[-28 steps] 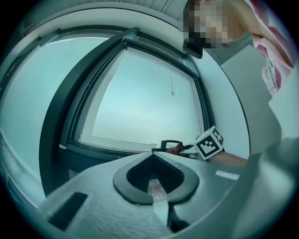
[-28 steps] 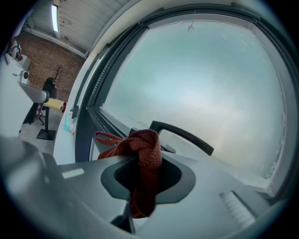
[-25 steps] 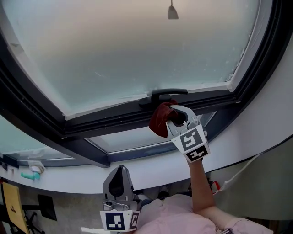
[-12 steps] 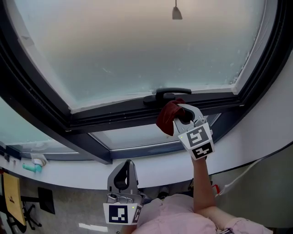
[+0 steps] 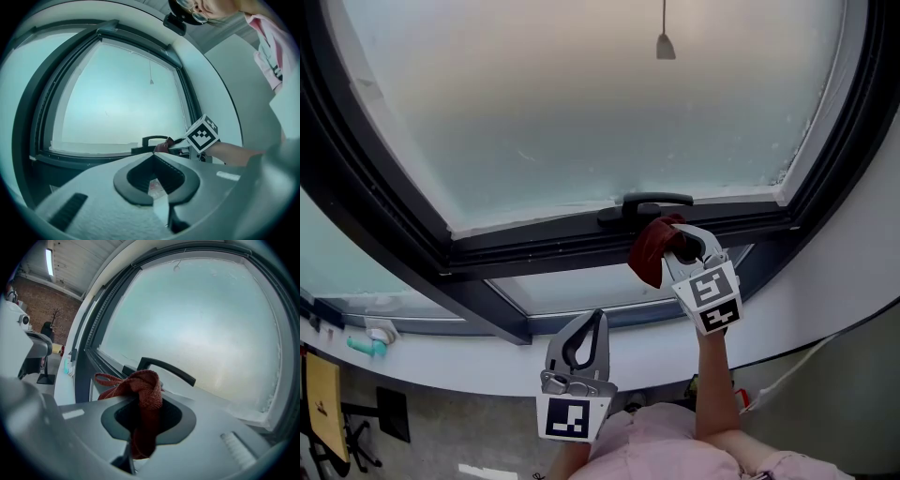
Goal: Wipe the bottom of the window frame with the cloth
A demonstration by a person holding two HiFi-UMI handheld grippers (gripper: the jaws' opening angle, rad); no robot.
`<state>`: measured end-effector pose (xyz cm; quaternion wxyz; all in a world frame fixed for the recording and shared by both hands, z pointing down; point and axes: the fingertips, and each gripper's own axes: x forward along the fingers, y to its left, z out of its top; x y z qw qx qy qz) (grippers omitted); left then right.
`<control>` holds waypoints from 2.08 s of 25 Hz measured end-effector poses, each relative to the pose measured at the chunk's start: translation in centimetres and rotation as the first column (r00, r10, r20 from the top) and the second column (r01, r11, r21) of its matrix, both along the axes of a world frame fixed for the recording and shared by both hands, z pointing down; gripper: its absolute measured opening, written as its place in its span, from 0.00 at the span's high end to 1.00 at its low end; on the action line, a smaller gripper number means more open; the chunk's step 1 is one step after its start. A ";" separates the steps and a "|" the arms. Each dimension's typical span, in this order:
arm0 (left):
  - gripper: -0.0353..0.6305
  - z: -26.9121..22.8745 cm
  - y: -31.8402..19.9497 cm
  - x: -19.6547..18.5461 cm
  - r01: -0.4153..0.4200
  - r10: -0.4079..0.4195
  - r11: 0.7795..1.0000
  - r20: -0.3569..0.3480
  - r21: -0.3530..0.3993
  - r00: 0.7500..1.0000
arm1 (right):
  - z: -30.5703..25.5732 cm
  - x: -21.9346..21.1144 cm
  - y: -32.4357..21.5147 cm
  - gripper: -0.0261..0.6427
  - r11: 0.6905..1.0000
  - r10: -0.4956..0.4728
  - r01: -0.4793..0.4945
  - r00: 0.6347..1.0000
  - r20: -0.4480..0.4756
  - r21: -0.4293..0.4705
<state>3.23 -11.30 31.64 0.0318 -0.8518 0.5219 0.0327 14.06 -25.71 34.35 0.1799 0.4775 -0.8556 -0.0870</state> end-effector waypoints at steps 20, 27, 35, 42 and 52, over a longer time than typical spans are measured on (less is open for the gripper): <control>0.96 1.3 0.8 1.6 -0.021 0.018 0.998 -0.052 -0.062 0.998 | -0.1 2.0 -0.4 0.86 1.000 0.011 -0.011 1.000 0.026 -0.002; 0.96 1.5 1.6 3.9 -0.053 0.049 0.997 -0.090 -0.047 0.995 | -0.1 3.2 -0.4 0.86 1.000 0.010 -0.010 0.999 0.046 0.000; 0.96 2.9 2.0 5.9 -0.118 0.111 0.991 -0.116 -0.055 0.987 | -0.2 3.2 -0.6 0.86 1.000 0.012 -0.012 0.998 0.054 0.003; 0.96 3.2 1.7 5.1 -0.111 0.100 0.992 -0.175 -0.054 0.980 | 0.0 3.1 -0.5 0.86 1.000 0.023 -0.023 0.998 0.050 -0.003; 0.96 3.4 1.7 5.7 -0.112 0.099 0.992 -0.197 -0.059 0.976 | 0.0 3.9 -0.5 0.86 1.000 0.022 -0.022 0.999 0.048 -0.006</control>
